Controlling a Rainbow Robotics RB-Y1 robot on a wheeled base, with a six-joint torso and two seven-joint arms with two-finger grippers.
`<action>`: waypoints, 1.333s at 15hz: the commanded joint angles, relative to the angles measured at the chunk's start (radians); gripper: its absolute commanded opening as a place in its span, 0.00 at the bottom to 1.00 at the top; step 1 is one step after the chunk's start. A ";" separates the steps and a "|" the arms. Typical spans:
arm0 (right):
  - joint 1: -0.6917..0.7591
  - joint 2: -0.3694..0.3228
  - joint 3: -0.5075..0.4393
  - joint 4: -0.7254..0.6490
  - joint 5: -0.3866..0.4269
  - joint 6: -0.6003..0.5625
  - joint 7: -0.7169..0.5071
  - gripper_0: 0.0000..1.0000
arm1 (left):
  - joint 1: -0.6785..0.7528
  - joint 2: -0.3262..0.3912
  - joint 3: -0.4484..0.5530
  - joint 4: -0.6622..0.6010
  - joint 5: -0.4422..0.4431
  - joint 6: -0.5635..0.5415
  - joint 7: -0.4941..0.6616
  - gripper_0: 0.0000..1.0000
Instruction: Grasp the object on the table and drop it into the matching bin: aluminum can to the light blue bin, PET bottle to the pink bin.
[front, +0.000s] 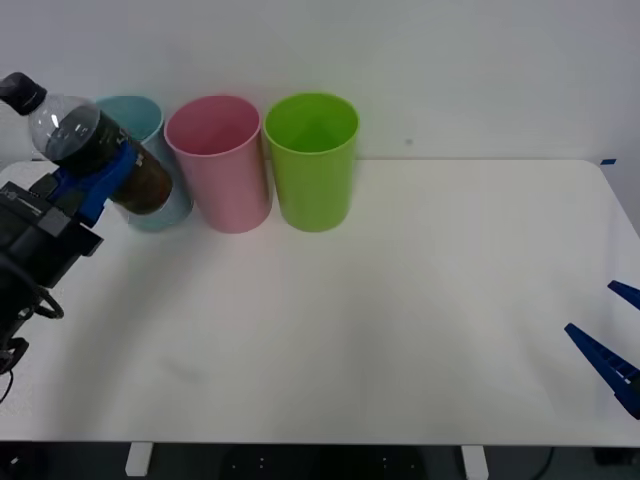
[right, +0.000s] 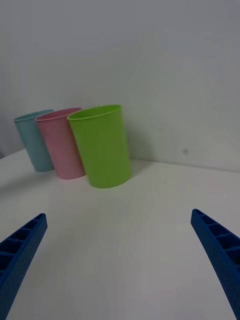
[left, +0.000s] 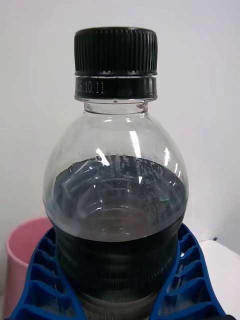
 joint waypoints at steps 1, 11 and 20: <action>0.000 0.000 0.000 0.000 0.000 0.000 0.000 1.00 | -0.089 0.016 0.001 0.048 -0.090 0.021 0.004 0.00; 0.000 0.000 0.000 0.000 0.000 0.000 0.000 1.00 | -0.437 0.039 -0.049 0.382 -0.294 0.017 0.004 0.00; 0.000 0.000 0.000 0.000 0.000 0.000 0.000 1.00 | -0.732 0.040 -0.073 0.727 -0.434 0.018 -0.005 0.00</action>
